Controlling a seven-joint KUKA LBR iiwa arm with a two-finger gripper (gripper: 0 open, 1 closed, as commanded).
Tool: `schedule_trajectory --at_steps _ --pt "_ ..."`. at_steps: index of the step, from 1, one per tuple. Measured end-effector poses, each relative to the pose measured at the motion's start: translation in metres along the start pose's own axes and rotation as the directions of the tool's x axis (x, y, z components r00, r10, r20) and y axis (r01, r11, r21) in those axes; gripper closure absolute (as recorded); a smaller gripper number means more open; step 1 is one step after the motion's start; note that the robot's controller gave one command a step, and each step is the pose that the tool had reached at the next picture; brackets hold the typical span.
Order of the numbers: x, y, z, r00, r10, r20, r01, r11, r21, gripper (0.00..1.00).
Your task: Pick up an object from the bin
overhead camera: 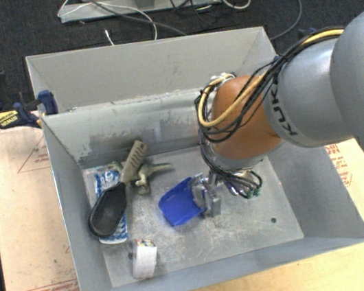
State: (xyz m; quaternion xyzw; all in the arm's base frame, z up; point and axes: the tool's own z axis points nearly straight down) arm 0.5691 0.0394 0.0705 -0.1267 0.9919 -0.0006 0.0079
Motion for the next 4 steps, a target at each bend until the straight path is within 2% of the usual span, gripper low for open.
schedule_trajectory --at_steps 1,2,3,4 --pt "0.0 0.079 0.0 1.0 -0.013 0.004 0.013 1.0 -0.008 1.0" --pt "-0.02 0.075 0.0 0.938 -0.346 0.004 0.346 0.938 0.004 1.0" --pt "-0.039 0.123 0.0 0.988 -0.154 0.004 0.154 0.988 -0.002 1.0" --pt "-0.021 0.08 -0.042 0.958 -0.285 0.007 0.285 0.958 0.006 1.0"
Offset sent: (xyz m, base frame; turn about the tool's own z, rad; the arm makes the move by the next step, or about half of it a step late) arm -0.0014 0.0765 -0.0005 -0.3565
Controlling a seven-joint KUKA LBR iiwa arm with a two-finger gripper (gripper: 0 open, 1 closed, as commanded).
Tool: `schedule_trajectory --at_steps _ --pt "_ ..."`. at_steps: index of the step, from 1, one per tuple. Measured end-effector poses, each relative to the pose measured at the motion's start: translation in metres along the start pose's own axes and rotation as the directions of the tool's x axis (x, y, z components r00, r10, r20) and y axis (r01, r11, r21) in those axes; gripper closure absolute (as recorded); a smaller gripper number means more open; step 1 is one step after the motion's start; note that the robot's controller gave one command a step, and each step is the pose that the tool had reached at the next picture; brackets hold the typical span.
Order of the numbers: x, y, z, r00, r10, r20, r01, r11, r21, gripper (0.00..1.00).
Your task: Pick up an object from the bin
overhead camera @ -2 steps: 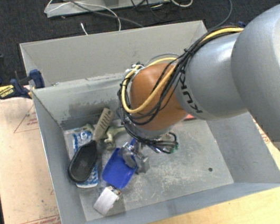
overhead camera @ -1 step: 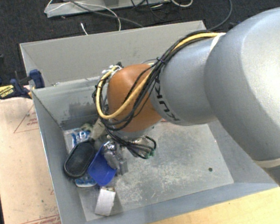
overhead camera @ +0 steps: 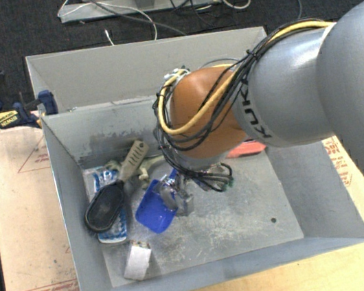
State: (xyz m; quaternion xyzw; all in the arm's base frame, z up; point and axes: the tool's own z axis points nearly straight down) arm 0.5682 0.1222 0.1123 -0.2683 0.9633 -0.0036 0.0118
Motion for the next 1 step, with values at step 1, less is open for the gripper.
schedule_trajectory --at_steps 1 --pt "-0.0304 0.0352 0.0413 0.994 -0.109 0.0 0.109 0.994 -0.011 1.0"
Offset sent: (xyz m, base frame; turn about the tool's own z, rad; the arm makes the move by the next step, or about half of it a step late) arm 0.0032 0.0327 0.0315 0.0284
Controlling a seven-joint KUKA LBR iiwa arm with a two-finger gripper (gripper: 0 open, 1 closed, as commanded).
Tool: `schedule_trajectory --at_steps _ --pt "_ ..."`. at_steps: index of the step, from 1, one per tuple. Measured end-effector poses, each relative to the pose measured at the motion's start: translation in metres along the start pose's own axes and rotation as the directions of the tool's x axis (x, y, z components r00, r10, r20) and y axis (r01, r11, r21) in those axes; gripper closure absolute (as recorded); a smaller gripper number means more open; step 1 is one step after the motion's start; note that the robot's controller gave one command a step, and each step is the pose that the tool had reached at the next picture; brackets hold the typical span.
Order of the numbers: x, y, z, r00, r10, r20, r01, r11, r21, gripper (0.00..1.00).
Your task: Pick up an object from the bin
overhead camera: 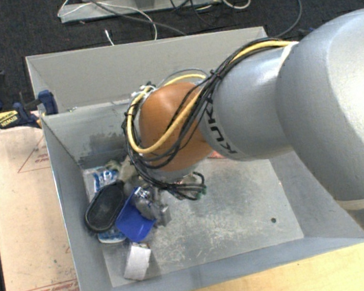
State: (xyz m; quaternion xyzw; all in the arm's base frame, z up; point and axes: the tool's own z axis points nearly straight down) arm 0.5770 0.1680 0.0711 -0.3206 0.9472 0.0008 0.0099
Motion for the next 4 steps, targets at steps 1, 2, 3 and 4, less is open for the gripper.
schedule_trajectory --at_steps 1,2,3,4 --pt "0.009 -0.008 -0.078 0.99 0.138 0.013 -0.138 0.99 0.01 1.0" --pt "0.005 -0.006 -0.068 0.995 0.099 0.01 -0.099 0.995 0.01 1.0" --pt "0.06 -0.044 -0.084 0.986 -0.166 0.007 0.166 0.986 0.011 1.0" --pt "-0.032 -0.012 -0.04 0.968 0.252 0.014 -0.252 0.968 0.005 1.0"
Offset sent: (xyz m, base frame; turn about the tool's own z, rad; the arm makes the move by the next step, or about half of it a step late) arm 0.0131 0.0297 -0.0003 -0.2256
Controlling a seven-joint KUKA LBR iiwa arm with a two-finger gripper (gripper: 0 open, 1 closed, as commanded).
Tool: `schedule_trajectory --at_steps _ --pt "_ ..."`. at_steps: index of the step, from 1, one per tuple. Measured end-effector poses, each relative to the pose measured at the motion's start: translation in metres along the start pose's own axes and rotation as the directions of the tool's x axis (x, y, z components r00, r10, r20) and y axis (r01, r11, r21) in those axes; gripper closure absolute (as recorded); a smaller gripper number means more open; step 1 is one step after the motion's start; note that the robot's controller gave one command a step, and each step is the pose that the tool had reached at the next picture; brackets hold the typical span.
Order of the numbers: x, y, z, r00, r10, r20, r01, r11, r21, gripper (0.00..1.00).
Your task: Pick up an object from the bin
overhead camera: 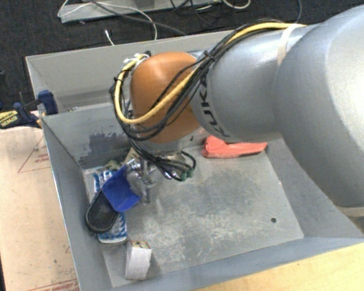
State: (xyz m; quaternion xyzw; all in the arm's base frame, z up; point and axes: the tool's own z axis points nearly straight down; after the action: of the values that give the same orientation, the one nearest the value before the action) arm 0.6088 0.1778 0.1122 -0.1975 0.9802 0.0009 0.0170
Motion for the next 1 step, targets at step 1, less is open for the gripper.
schedule_trajectory --at_steps 1 --pt "0.0386 -0.0265 0.0072 0.992 -0.125 -0.001 0.125 0.992 0.005 1.0"
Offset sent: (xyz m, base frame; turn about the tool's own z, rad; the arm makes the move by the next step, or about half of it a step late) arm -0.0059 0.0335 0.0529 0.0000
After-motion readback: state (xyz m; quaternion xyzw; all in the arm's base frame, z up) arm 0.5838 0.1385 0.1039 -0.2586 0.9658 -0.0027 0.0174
